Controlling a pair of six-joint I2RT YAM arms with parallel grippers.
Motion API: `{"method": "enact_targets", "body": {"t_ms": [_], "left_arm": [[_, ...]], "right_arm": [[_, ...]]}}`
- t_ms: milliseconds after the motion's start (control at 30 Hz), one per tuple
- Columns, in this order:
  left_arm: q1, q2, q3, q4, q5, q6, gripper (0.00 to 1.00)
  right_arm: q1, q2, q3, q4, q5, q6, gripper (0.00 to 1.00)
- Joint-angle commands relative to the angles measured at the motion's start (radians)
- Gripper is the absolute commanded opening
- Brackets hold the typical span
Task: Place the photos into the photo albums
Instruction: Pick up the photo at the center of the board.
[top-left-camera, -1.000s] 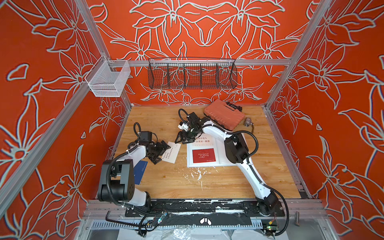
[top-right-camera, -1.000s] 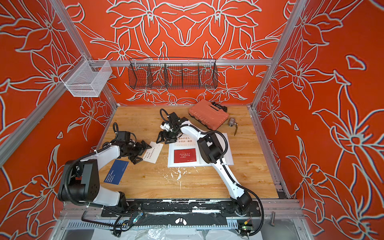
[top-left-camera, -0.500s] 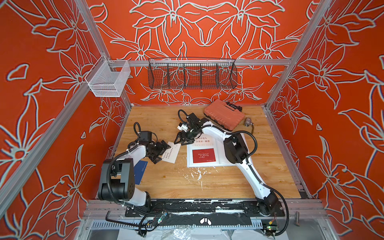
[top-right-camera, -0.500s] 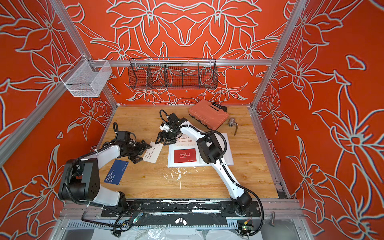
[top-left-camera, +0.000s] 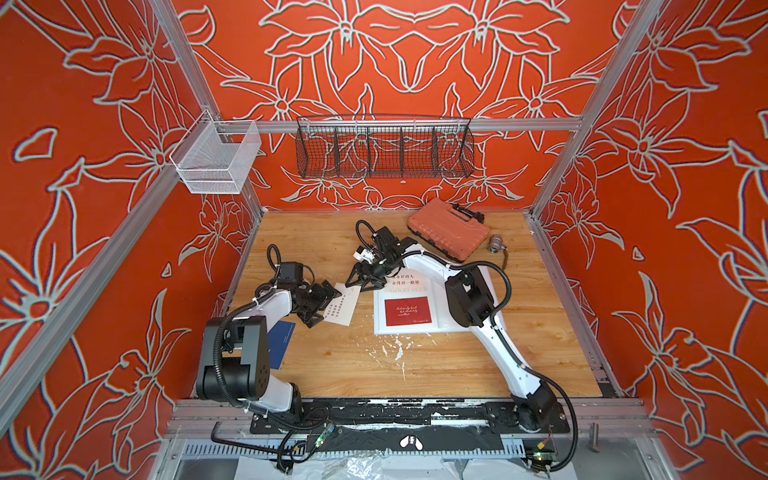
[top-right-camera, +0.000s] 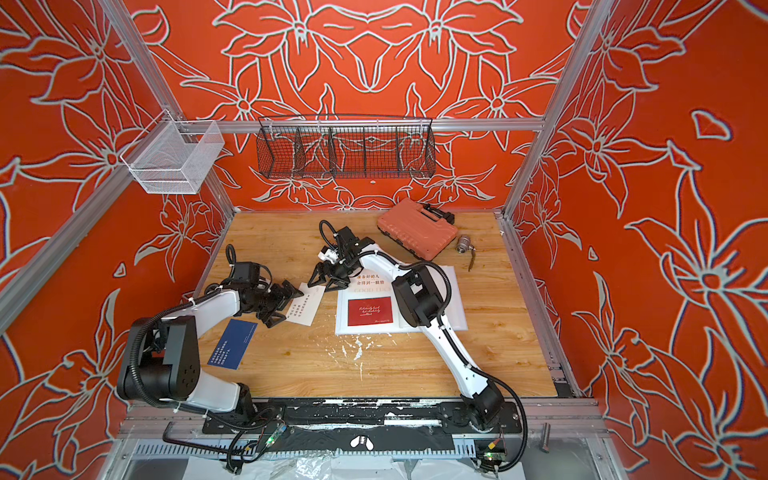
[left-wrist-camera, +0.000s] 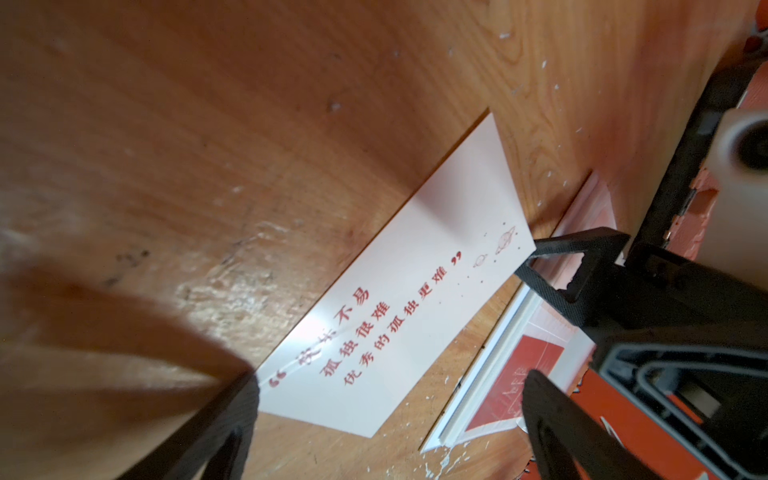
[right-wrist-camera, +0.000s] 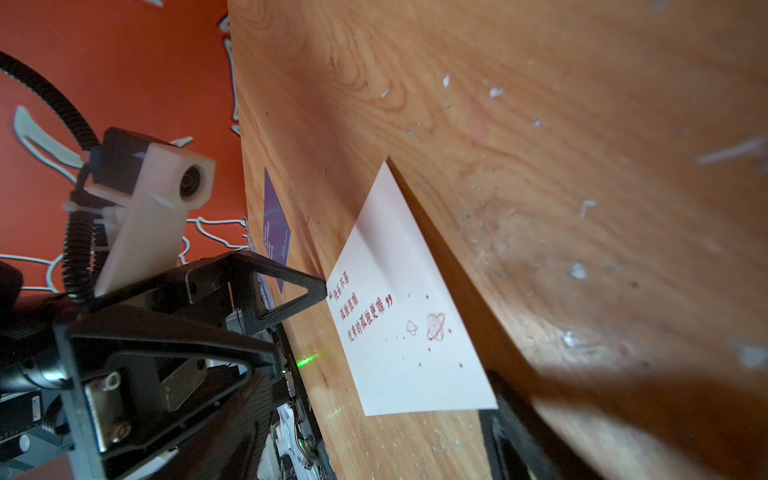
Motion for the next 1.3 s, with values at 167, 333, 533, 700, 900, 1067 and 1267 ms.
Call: {"method": "enact_targets", "body": {"t_ms": [167, 333, 533, 700, 900, 1067, 1267], "left_arm": [[-0.005, 0.087, -0.029, -0.043, -0.012, 0.028, 0.97], [-0.005, 0.094, -0.017, -0.052, -0.013, 0.036, 0.97], [0.005, 0.092, -0.015, -0.056, -0.009, 0.036, 0.98], [0.013, 0.09, 0.001, -0.069, -0.007, 0.047, 0.97], [0.02, 0.088, 0.03, -0.092, -0.01, 0.061, 0.97], [0.02, 0.092, 0.05, -0.103, -0.007, 0.077, 0.97], [0.022, 0.036, 0.104, -0.128, 0.0, 0.104, 0.97]], "right_arm": [[-0.004, 0.046, 0.012, 0.035, 0.005, 0.057, 0.67], [-0.004, 0.051, 0.002, 0.05, 0.008, 0.059, 0.52], [-0.004, 0.051, 0.0, 0.07, 0.005, 0.058, 0.32], [-0.004, 0.048, -0.002, 0.091, -0.01, 0.066, 0.21], [-0.005, 0.043, 0.001, 0.09, -0.015, 0.067, 0.14], [-0.007, 0.044, 0.019, 0.084, -0.024, 0.071, 0.06], [-0.012, 0.011, 0.024, 0.09, -0.02, 0.085, 0.03]]}}
